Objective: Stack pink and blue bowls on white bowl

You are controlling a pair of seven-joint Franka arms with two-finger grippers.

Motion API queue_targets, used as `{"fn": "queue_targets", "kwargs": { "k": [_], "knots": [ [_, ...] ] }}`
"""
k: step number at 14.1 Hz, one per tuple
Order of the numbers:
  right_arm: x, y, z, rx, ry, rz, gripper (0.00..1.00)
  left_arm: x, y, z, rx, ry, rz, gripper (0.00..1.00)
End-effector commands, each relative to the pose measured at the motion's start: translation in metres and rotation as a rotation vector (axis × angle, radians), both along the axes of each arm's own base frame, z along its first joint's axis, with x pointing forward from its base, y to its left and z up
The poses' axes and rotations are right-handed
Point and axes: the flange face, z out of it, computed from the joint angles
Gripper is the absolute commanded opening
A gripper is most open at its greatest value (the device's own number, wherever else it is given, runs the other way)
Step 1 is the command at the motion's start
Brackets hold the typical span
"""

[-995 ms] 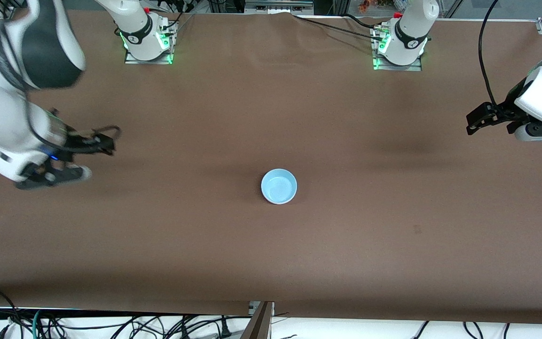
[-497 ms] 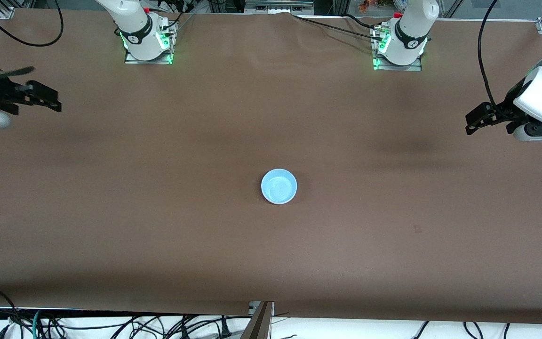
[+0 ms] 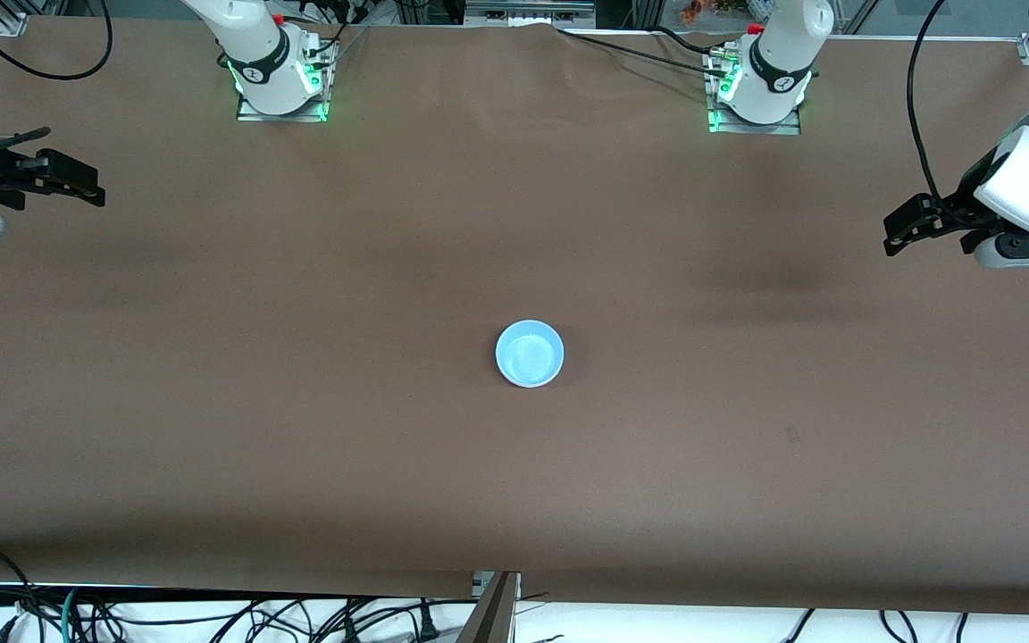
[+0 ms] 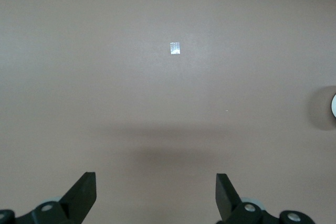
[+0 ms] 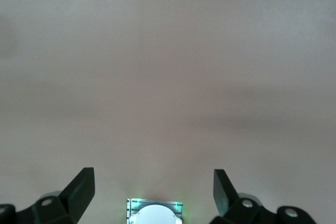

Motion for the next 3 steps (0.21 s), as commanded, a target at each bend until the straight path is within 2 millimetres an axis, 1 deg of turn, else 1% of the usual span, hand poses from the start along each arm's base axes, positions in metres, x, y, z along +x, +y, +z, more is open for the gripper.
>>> {"fn": "queue_targets", "kwargs": {
  "k": [1, 3],
  "knots": [
    [0.0017, -0.0036, 0.0004, -0.008, 0.000, 0.004, 1.00, -0.0042, -0.0009, 0.0039, -0.024, -0.012, -0.017, 1.00],
    [0.0024, -0.0094, -0.0010, -0.008, 0.000, -0.001, 1.00, -0.0042, -0.0018, 0.0039, -0.024, -0.012, -0.019, 1.00]
  ]
}}
